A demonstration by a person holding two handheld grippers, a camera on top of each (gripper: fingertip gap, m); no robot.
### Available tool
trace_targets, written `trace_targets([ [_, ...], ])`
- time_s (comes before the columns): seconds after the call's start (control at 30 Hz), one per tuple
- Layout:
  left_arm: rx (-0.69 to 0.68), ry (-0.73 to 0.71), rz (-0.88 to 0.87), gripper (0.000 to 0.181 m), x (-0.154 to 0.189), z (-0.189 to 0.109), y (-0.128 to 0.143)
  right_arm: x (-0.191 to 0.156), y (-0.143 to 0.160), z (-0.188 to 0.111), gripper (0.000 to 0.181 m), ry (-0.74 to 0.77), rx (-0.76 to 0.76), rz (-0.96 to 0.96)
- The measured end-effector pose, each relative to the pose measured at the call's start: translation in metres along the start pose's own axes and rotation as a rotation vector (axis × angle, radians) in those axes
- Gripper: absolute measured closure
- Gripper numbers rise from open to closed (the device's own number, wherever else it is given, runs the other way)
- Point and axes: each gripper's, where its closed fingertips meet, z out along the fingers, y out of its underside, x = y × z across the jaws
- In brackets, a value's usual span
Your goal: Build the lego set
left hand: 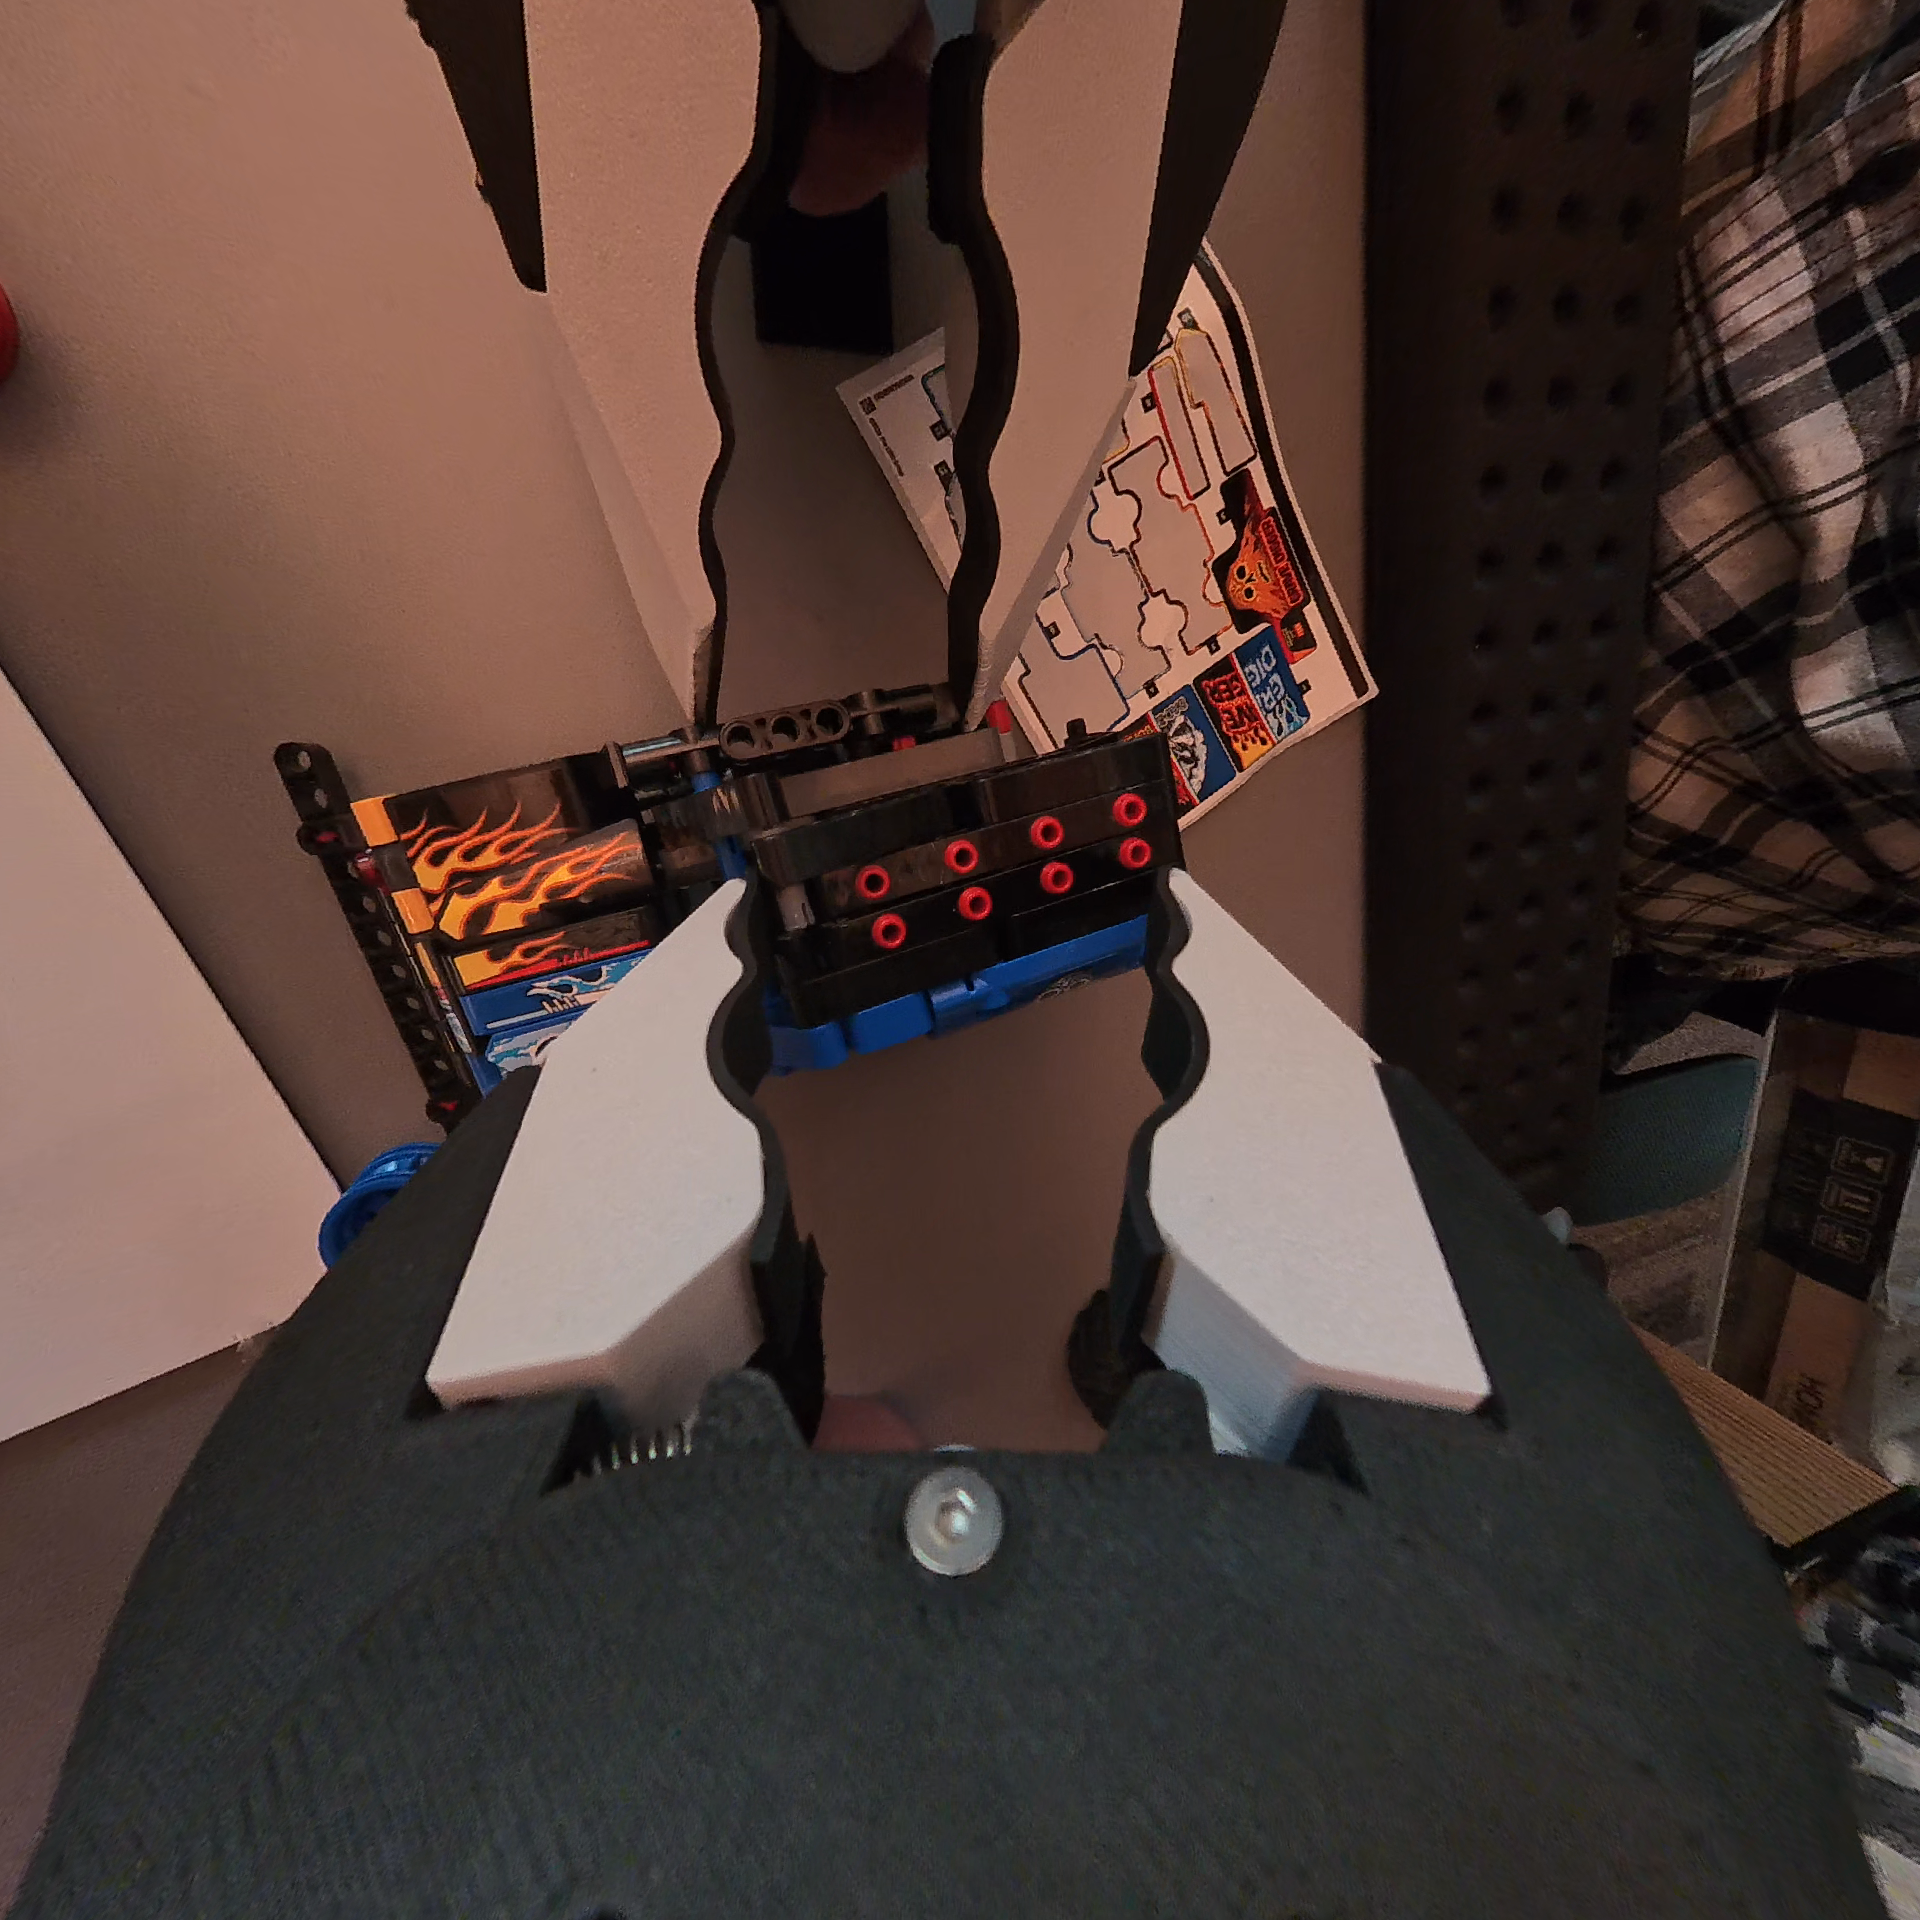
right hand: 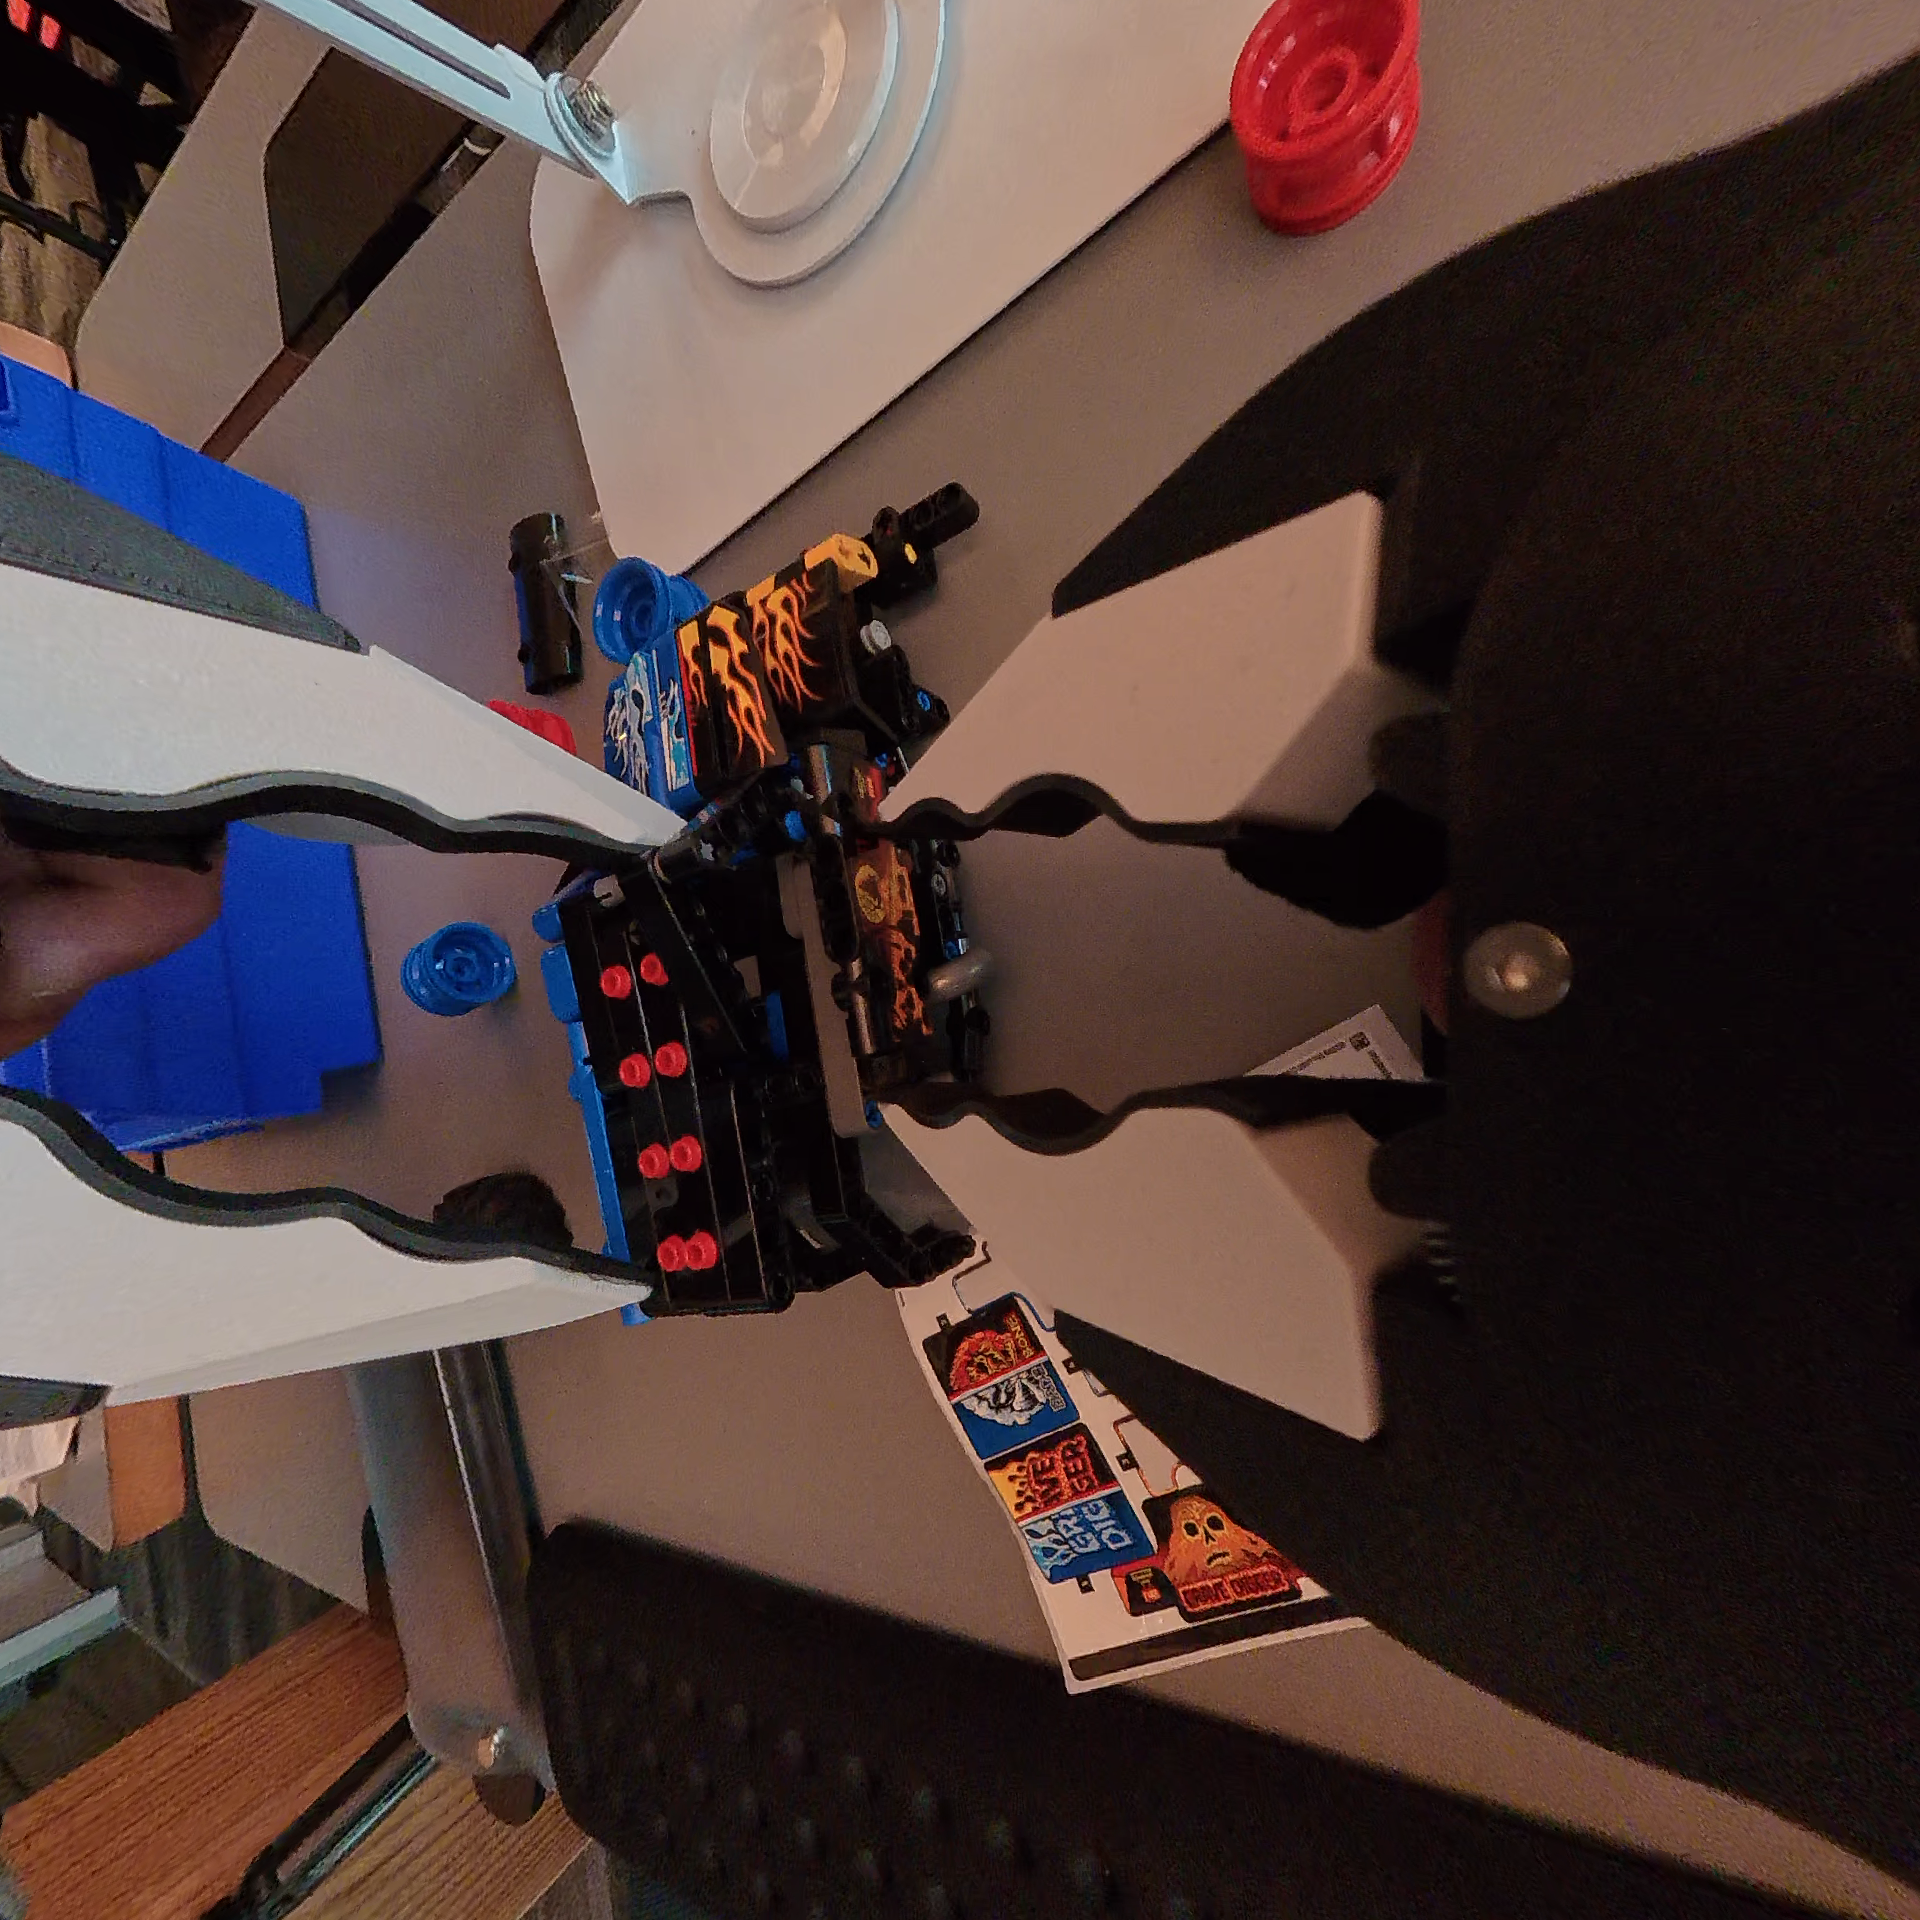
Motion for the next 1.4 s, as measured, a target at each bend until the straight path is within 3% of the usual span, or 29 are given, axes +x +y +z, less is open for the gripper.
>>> trace_targets([
  [0.23, 0.003, -0.003, 0.011, 0.11, 0.0025, 0.0019, -0.0022, -0.0005, 0.0009, 0.0009, 0.129, -0.032, 0.004, 0.022],
  [1.4, -0.057, 0.017, 0.02, 0.111, 0.0045, 0.0035, -0.001, -0.0052, -0.0012, 0.0029, 0.129, -0.007, -0.048, -0.026],
])
